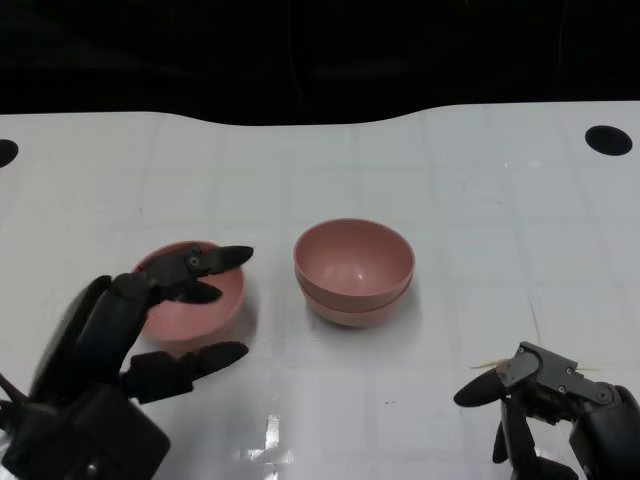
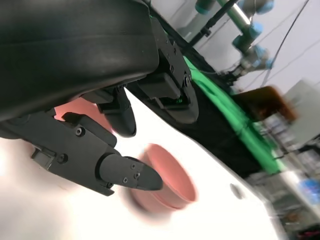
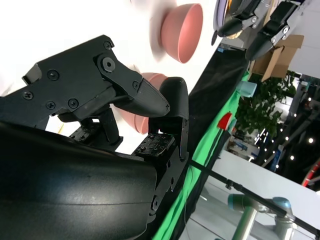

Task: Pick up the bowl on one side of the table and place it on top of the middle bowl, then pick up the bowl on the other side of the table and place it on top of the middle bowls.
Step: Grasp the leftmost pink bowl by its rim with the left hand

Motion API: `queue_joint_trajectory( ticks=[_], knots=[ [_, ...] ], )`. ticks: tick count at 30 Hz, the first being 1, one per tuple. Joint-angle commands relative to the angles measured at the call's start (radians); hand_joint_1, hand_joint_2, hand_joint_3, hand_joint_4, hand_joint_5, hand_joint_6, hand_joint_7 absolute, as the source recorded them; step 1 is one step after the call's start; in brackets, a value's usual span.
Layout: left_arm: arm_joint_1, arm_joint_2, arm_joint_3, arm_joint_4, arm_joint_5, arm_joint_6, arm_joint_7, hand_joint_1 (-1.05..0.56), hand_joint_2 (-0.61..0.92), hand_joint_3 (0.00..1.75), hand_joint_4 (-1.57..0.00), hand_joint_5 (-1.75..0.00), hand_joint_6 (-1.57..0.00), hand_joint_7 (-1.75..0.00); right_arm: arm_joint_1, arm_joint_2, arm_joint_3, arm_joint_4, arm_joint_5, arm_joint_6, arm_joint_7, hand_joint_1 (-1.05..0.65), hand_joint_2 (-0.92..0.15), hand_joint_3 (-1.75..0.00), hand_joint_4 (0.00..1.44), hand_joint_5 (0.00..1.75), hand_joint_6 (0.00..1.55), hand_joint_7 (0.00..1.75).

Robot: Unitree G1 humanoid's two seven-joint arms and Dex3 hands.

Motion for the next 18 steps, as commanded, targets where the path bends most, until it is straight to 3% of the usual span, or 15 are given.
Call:
queue_joint_trajectory(
  ticks=[1, 4, 9, 18],
  knots=[
    [-0.032, 0.069, 0.003, -0.036, 0.154, 0.047, 0.044, -0.53, 0.91, 0.03, -0.43, -0.55, -0.53, -0.01, 0.008, 0.005, -0.009, -0.001, 0.003, 0.017, 0.008, -0.04, -0.36, -1.49, 0.92, 1.74, 0.81, 1.39],
    [-0.057, 0.110, -0.015, -0.042, 0.246, 0.099, 0.032, -0.55, 0.90, 0.01, -0.40, -0.52, -0.55, -0.02, 0.004, 0.010, -0.009, 0.002, -0.004, 0.019, 0.009, -0.04, -0.35, -1.51, 0.93, 1.75, 0.80, 1.44],
    [-0.105, 0.182, -0.073, -0.020, 0.358, 0.175, -0.038, -0.57, 0.91, 0.00, -0.46, -0.32, -0.52, 0.00, -0.010, 0.014, -0.016, 0.013, -0.006, 0.023, 0.009, -0.04, -0.34, -1.52, 0.93, 1.75, 0.79, 1.48],
    [-0.207, 0.244, -0.209, 0.108, 0.492, 0.255, -0.126, -0.60, 0.91, 0.00, -0.51, -0.17, -0.49, 0.00, -0.031, 0.034, -0.025, 0.017, -0.043, 0.030, -0.011, -0.01, -0.32, -1.54, 0.92, 1.75, 0.80, 1.47]
  ],
)
